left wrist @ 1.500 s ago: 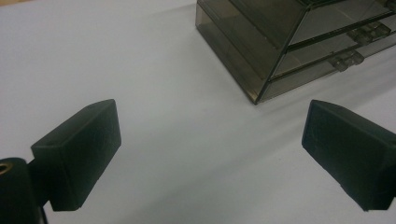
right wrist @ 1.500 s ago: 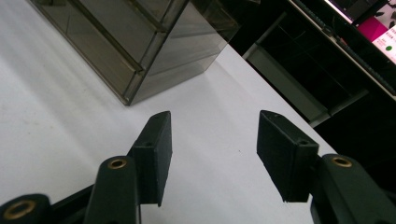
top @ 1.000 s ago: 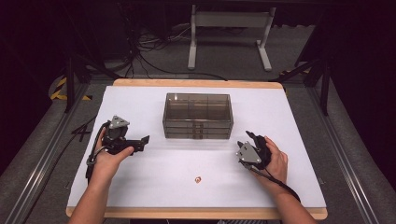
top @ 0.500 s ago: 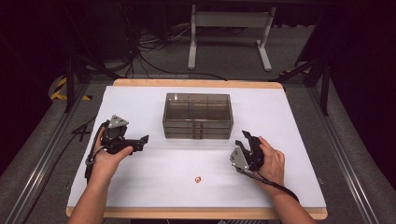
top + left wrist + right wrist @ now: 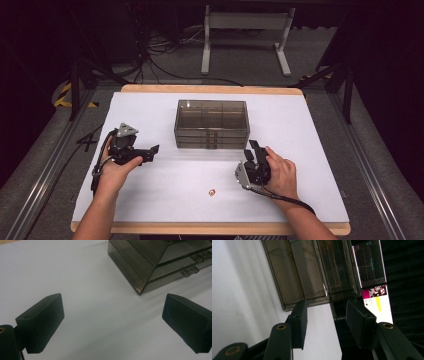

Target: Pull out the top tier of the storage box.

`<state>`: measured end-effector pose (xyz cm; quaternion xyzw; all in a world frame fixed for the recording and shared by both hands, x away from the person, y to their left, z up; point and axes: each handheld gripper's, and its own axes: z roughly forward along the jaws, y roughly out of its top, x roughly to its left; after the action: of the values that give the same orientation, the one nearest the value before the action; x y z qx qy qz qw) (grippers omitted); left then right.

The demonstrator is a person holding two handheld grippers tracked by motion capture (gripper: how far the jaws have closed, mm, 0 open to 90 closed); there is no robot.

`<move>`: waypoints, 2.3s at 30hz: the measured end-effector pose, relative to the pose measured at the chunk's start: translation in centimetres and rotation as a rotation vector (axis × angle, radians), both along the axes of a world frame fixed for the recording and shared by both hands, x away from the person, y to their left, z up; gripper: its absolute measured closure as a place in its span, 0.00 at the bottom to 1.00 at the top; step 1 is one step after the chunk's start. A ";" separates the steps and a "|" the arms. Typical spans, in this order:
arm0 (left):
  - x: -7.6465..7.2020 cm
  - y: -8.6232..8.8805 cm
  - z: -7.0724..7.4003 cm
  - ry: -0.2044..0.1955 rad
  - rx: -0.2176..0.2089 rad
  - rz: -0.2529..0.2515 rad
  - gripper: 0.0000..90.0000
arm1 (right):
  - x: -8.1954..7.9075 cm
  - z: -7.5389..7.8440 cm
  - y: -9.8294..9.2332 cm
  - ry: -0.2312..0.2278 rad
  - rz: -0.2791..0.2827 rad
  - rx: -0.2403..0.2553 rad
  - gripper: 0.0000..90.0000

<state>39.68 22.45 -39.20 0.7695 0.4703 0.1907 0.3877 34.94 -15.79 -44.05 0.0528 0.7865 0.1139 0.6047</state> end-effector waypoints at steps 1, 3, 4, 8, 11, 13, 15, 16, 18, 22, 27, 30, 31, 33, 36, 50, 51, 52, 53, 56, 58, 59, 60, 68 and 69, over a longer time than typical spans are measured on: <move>0.0 0.0 0.0 0.001 0.001 0.000 0.05 | 0.0 0.1 0.2 0.004 0.004 0.004 0.59; 0.0 0.1 0.0 0.000 0.002 0.003 0.05 | -0.1 0.4 0.5 0.010 0.006 0.013 0.59; 0.0 0.1 0.1 0.005 0.000 0.004 0.05 | -0.2 0.5 0.7 0.002 0.010 0.011 0.59; -0.1 0.2 0.1 0.000 -0.004 0.005 0.05 | -0.3 0.7 1.4 -0.024 0.018 -0.024 0.59; 0.0 0.3 0.1 0.001 -0.005 0.006 0.05 | -0.3 0.7 1.9 -0.037 0.030 -0.054 0.60; 0.0 0.2 0.0 0.005 -0.002 0.007 0.05 | -0.3 0.8 2.2 -0.035 0.039 -0.066 0.61; 0.0 0.1 -0.1 0.014 0.000 0.002 0.05 | -0.3 0.8 2.5 -0.036 0.039 -0.074 0.62; 0.1 0.0 -0.2 0.015 0.002 0.001 0.05 | -0.2 0.8 2.6 -0.038 0.045 -0.084 0.62; 0.1 0.0 -0.4 0.020 0.006 -0.002 0.05 | -0.2 0.8 2.9 -0.044 0.048 -0.096 0.63; -0.1 0.0 -0.4 0.020 0.012 0.000 0.05 | 0.0 0.9 3.5 -0.062 0.058 -0.122 0.65; -0.3 0.2 -0.4 0.019 0.011 0.002 0.05 | 0.2 1.3 4.3 -0.079 0.066 -0.136 0.67; -0.4 0.3 -0.4 0.018 0.012 0.004 0.05 | 0.3 1.4 4.7 -0.084 0.070 -0.145 0.68; -0.4 0.3 -0.3 0.019 0.008 0.007 0.05 | 0.4 1.4 4.8 -0.091 0.068 -0.151 0.69; -0.4 0.4 -0.3 0.016 0.005 0.009 0.05 | 0.5 1.4 5.1 -0.100 0.071 -0.156 0.70; -0.5 0.7 -0.2 0.013 -0.005 0.014 0.05 | 0.5 1.2 5.5 -0.109 0.070 -0.173 0.72; -0.3 0.7 -0.1 0.014 -0.012 0.013 0.05 | 0.8 0.8 7.4 -0.131 0.091 -0.225 0.77; -0.3 0.7 -0.1 0.015 -0.011 0.013 0.05 | 0.9 0.7 7.5 -0.131 0.090 -0.229 0.77; -0.3 0.7 0.0 0.015 -0.006 0.013 0.05 | 0.9 0.7 7.6 -0.130 0.090 -0.231 0.77; -0.3 0.7 0.0 0.014 -0.006 0.009 0.05 | 1.0 0.6 7.7 -0.131 0.090 -0.237 0.78; -0.2 0.7 0.0 0.014 -0.006 0.009 0.05 | 1.2 0.5 8.0 -0.131 0.086 -0.245 0.78; -0.2 0.7 0.0 0.015 -0.005 0.008 0.05 | 1.2 0.4 8.2 -0.134 0.084 -0.250 0.78; -0.2 0.7 0.0 0.016 -0.005 0.008 0.05 | 1.3 0.4 8.3 -0.132 0.086 -0.249 0.79; -0.2 0.7 0.0 0.015 -0.005 0.008 0.05 | 1.3 0.4 8.4 -0.133 0.085 -0.252 0.79; -0.1 0.6 0.0 0.016 -0.002 0.006 0.05 | 1.7 0.2 9.1 -0.134 0.082 -0.261 0.80; -0.1 0.6 0.0 0.017 -0.001 0.003 0.05 | 1.7 0.1 9.2 -0.135 0.078 -0.261 0.80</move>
<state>39.56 23.00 -39.21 0.7702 0.4751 0.1845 0.3835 36.63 -6.57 -43.95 -0.0647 0.7538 0.0375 0.6528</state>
